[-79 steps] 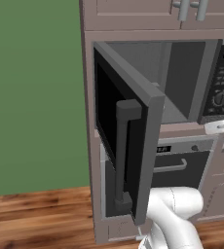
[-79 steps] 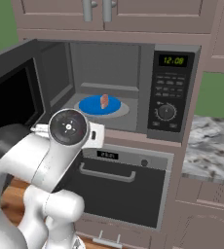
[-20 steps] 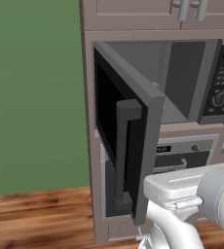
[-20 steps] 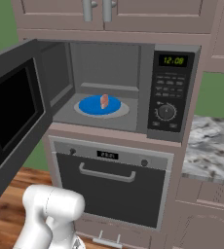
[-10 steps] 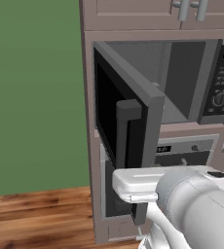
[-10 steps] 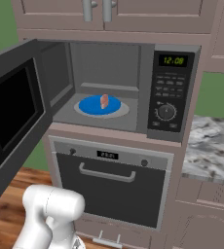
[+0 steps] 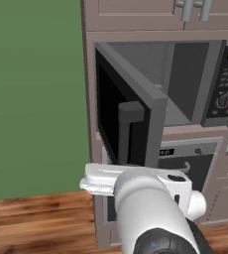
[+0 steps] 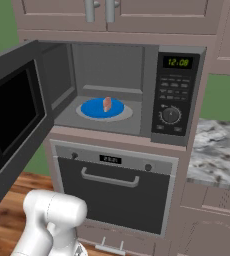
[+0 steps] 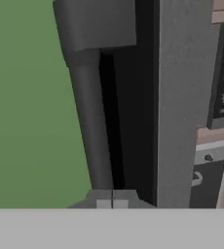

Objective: Transport the steak from the fridge to the microwave and turn on the microwave.

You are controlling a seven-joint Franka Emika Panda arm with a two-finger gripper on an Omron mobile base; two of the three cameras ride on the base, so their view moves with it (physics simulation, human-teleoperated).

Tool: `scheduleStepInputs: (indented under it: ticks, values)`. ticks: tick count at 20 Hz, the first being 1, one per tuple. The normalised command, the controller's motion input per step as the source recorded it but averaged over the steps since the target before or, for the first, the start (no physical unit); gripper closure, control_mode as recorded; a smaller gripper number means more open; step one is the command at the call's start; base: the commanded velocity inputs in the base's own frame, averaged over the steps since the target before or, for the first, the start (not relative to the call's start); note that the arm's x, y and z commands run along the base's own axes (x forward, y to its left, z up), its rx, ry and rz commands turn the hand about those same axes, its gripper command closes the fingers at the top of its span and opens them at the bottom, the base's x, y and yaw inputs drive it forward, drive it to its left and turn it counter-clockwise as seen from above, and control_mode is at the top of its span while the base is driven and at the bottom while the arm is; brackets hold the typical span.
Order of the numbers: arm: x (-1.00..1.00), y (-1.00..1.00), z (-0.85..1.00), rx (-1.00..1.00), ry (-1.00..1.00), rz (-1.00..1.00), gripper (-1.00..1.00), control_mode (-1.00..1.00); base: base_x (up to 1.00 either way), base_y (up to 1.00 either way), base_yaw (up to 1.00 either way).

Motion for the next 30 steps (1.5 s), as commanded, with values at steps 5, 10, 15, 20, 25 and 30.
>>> scheduleStepInputs:
  ticks: [5,10,15,20,25,30]
  values:
    - [0.33,0.33,-0.2,0.0,0.0,-0.16,1.0,-1.0,0.0,0.0,0.0]
    - [0.52,0.2,-0.22,0.0,0.0,-0.16,1.0,-1.0,0.0,0.0,0.0]
    - [0.66,0.04,-0.3,-0.03,0.0,-0.18,1.0,-1.0,0.0,0.0,0.0]
    - [0.6,0.05,-0.3,-0.03,0.0,-0.18,1.0,-1.0,0.0,0.0,0.0]
    - [0.29,-0.07,-0.07,-0.04,0.0,-0.13,1.0,-1.0,0.0,0.0,0.0]
    - [0.3,-0.42,-0.08,-0.07,0.0,-0.03,1.0,-1.0,0.0,0.0,0.0]
